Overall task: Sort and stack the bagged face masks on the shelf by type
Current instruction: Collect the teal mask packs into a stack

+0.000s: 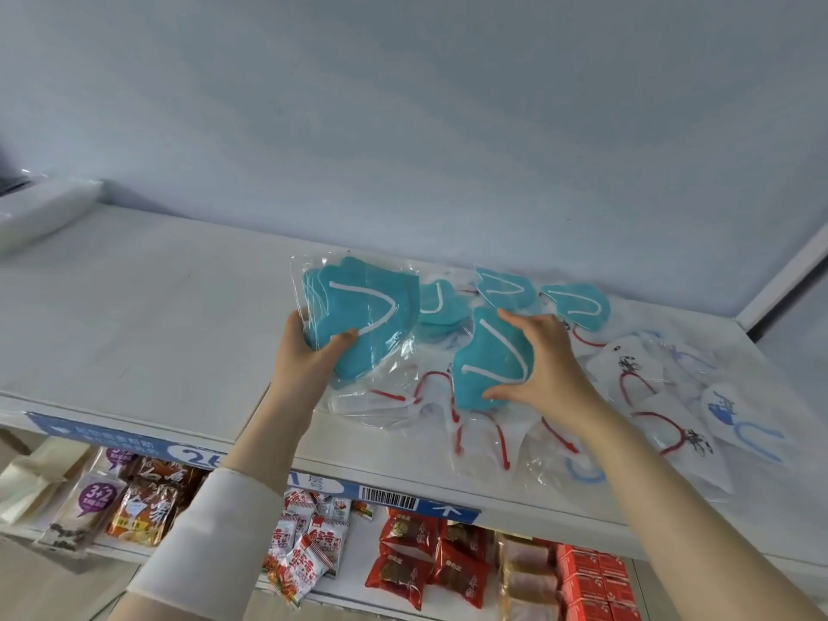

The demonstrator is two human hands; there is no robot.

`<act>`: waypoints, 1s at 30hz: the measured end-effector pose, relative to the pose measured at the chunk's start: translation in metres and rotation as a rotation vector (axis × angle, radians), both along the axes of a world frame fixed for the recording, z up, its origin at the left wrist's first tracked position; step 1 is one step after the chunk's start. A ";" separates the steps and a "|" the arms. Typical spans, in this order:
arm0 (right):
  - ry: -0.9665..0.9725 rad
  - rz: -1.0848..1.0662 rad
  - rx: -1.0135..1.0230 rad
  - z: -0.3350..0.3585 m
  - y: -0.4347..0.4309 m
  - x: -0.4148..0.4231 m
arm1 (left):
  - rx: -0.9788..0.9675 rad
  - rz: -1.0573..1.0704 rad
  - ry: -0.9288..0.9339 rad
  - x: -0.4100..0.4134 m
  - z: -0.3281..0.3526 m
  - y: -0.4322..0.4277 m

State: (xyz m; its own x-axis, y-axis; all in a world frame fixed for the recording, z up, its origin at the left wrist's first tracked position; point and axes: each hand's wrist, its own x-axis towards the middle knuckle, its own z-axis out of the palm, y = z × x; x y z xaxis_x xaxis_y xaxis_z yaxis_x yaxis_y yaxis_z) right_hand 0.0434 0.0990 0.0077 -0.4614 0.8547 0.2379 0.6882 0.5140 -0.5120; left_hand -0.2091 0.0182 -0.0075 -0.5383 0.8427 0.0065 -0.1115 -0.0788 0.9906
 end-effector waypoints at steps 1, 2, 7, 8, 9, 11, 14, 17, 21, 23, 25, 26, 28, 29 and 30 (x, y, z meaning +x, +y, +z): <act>0.060 0.009 -0.006 0.007 0.000 0.006 | 0.005 -0.019 0.011 0.004 0.001 0.001; 0.118 0.021 -0.003 0.015 0.000 0.012 | 0.012 -0.045 0.026 0.010 0.003 0.003; 0.042 0.088 0.187 0.039 0.007 0.018 | 0.089 -0.292 -0.023 0.067 0.015 0.014; 0.011 0.093 0.228 0.039 0.007 0.019 | 0.105 -0.354 -0.053 0.080 0.016 0.016; 0.003 0.096 0.249 0.038 0.007 0.021 | 0.119 -0.406 -0.071 0.090 0.017 0.018; 0.027 0.101 0.242 0.035 0.007 0.033 | 0.150 -0.470 -0.062 0.104 0.015 0.022; 0.033 0.103 0.254 0.027 0.010 0.056 | 0.128 -0.495 0.045 0.125 0.010 0.031; 0.000 0.126 0.272 0.020 0.012 0.075 | 0.114 -0.472 0.143 0.149 0.008 0.040; 0.482 -0.003 -0.233 0.018 0.007 0.099 | 0.137 -0.499 0.125 0.165 0.009 0.048; 0.648 0.005 -0.363 0.011 0.007 0.105 | 0.131 -0.516 0.164 0.172 0.010 0.049; 0.710 -0.025 -0.357 -0.001 0.008 0.103 | 0.107 -0.505 0.265 0.177 0.012 0.050; 0.763 -0.039 -0.361 -0.005 0.008 0.101 | 0.108 -0.485 0.307 0.178 0.011 0.050; 0.862 -0.026 -0.381 -0.010 0.007 0.095 | 0.123 -0.424 0.347 0.178 0.008 0.051; 0.897 -0.017 -0.389 -0.012 0.007 0.091 | 0.123 -0.403 0.340 0.179 0.007 0.050; 0.922 -0.009 -0.401 -0.014 0.006 0.088 | 0.118 -0.396 0.314 0.182 0.005 0.049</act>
State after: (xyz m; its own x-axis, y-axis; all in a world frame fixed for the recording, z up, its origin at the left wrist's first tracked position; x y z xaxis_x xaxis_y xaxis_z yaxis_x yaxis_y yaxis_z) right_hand 0.1312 0.1051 -0.0059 -0.2353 0.9525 0.1935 -0.0616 0.1840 -0.9810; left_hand -0.0276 0.0671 -0.0027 -0.1355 0.9651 0.2239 0.1461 -0.2041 0.9680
